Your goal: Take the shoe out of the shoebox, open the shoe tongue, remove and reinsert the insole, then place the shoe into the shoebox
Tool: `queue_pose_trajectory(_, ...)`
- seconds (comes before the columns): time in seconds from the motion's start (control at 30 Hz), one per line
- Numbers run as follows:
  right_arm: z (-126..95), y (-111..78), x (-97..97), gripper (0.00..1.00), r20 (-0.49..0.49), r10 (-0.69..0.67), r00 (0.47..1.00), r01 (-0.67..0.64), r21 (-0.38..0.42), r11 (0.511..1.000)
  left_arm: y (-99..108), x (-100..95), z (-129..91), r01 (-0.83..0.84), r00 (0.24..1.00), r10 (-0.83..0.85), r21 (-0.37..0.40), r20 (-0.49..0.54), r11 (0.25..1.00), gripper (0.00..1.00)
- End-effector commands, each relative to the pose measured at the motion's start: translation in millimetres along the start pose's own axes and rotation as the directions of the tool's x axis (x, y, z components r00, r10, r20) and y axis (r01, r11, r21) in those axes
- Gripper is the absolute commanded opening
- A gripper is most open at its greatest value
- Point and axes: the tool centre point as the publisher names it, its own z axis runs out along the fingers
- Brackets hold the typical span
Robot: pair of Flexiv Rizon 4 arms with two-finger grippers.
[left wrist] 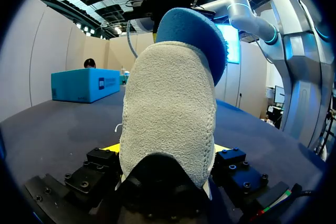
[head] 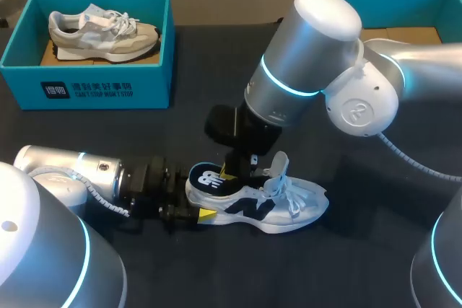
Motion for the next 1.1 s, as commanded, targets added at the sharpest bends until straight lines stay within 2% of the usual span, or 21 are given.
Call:
queue_pose_trajectory(0.03, -13.7, 1.2, 8.5, 0.0, 0.027, 0.003, 1.0, -0.004, 0.015, 1.0, -0.5, 0.3, 0.5, 0.0, 1.0, 0.0, -0.002, 0.004, 1.0, 0.0)
queue_pose_trajectory(0.23, -15.4, 1.3, 7.1, 0.02, 0.038, 0.004, 0.999, -0.004, 0.015, 1.0, -0.5, 0.3, 0.5, 0.0, 1.0, 0.0, -0.002, 0.004, 1.0, 0.0)
queue_pose_trajectory(0.3, -14.1, 1.0, 5.0, 0.23, 0.04, 0.003, 0.999, -0.004, 0.016, 1.0, -0.5, 0.3, 0.5, 0.0, 1.0, 0.0, -0.002, 0.004, 1.0, 0.0)
queue_pose_trajectory(0.33, -13.1, 0.4, 4.0, 0.27, 0.041, 0.003, 0.999, -0.003, 0.015, 1.0, -0.5, 0.3, 0.5, 0.0, 1.0, 0.0, -0.002, 0.004, 1.0, 0.0)
queue_pose_trajectory(0.53, -7.1, 1.0, -0.7, 0.26, 0.043, -0.005, 0.999, 0.005, 0.002, 1.0, -0.5, 0.3, 0.5, 0.0, 1.0, 0.0, -0.002, 0.004, 1.0, 0.0)
queue_pose_trajectory(0.73, -3.2, 2.2, -1.4, 0.11, 0.037, -0.011, 0.999, 0.011, -0.003, 1.0, -0.5, 0.3, 0.5, 0.0, 1.0, 0.0, -0.002, 0.004, 1.0, 0.0)
queue_pose_trajectory(1.1, -2.0, 2.3, -1.0, 0.1, 0.035, -0.01, 0.999, 0.01, -0.004, 1.0, -0.5, 0.3, 0.5, 0.0, 1.0, 0.0, -0.002, 0.004, 1.0, 0.0)
